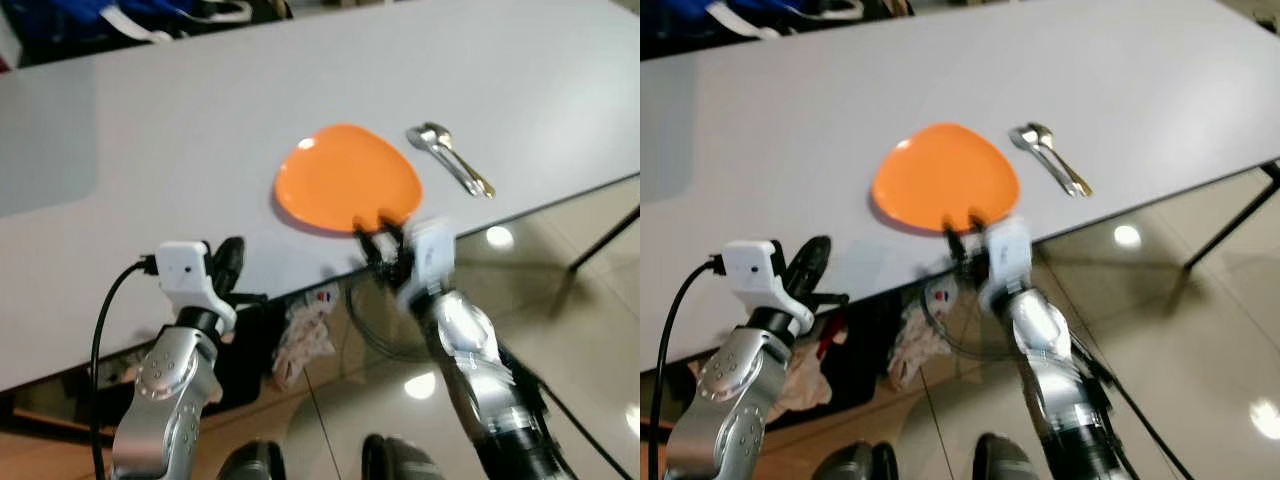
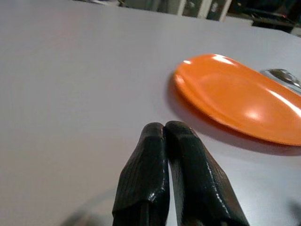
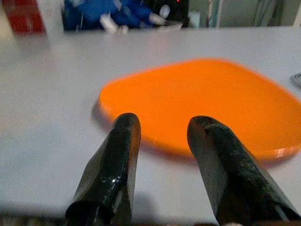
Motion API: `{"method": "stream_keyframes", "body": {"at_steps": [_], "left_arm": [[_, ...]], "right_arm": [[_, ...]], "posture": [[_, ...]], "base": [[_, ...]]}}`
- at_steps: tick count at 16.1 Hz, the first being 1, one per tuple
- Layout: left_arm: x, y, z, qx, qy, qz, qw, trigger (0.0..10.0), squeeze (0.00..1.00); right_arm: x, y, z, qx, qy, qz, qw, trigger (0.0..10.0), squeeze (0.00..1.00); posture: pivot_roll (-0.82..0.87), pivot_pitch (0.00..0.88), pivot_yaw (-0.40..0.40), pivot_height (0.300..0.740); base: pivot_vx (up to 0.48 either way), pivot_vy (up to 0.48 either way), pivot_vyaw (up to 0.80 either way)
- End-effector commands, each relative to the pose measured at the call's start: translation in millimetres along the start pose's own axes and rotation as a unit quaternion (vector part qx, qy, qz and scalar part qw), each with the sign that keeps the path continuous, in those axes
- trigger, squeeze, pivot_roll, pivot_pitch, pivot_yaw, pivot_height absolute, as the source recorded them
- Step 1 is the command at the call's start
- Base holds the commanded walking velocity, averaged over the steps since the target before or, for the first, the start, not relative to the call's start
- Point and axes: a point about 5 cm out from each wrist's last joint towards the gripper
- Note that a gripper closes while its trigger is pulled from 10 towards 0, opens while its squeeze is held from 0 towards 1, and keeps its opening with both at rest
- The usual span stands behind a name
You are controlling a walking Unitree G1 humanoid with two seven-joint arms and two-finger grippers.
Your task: Setting the table
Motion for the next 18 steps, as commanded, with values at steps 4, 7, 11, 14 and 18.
{"method": "stream_keyframes", "body": {"at_steps": [4,7,11,14,18], "left_arm": [[-0.4,3.2,-13.7,0.031,0.022,-0.006,0.999,10.0,0.00],[4.3,-1.0,-15.6,0.034,0.022,-0.020,0.999,10.0,0.00],[0.7,5.5,-32.9,0.049,0.052,-0.023,0.997,10.0,0.00],[-1.5,3.4,-36.7,0.049,0.058,-0.031,0.997,10.0,0.00],[3.4,-0.7,-32.6,0.054,0.048,-0.045,0.996,10.0,0.00]], "right_arm": [[0.8,-4.1,3.8,-0.007,-0.017,0.036,0.999,10.0,0.00],[10.6,-7.3,7.9,-0.004,-0.029,0.044,0.999,10.0,0.00],[14.3,4.1,-7.3,-0.026,0.008,0.060,0.998,10.0,0.00],[15.4,10.5,-9.8,-0.014,0.008,0.055,0.998,10.0,0.00],[19.7,7.3,-10.7,-0.031,0.008,0.034,0.999,10.0,0.00]], "posture": [[-0.11,0.099,0.015,0.740],[-0.10,0.078,0.012,0.740],[-0.09,0.066,0.016,0.740],[-0.09,0.066,0.017,0.740],[-0.09,0.066,0.023,0.740]], "base": [[0.000,0.480,0.20],[0.000,0.480,0.45],[0.000,0.480,0.40],[0.000,0.480,0.50],[0.000,0.480,0.00]]}}
Point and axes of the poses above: a point about 5 cm out from each wrist's last joint towards the gripper, its own x axis pointing out of the wrist towards the gripper, its own z axis along the axis of the wrist's last joint, y = z × x, and after that the axes turned 11 degrees about -x, right-handed
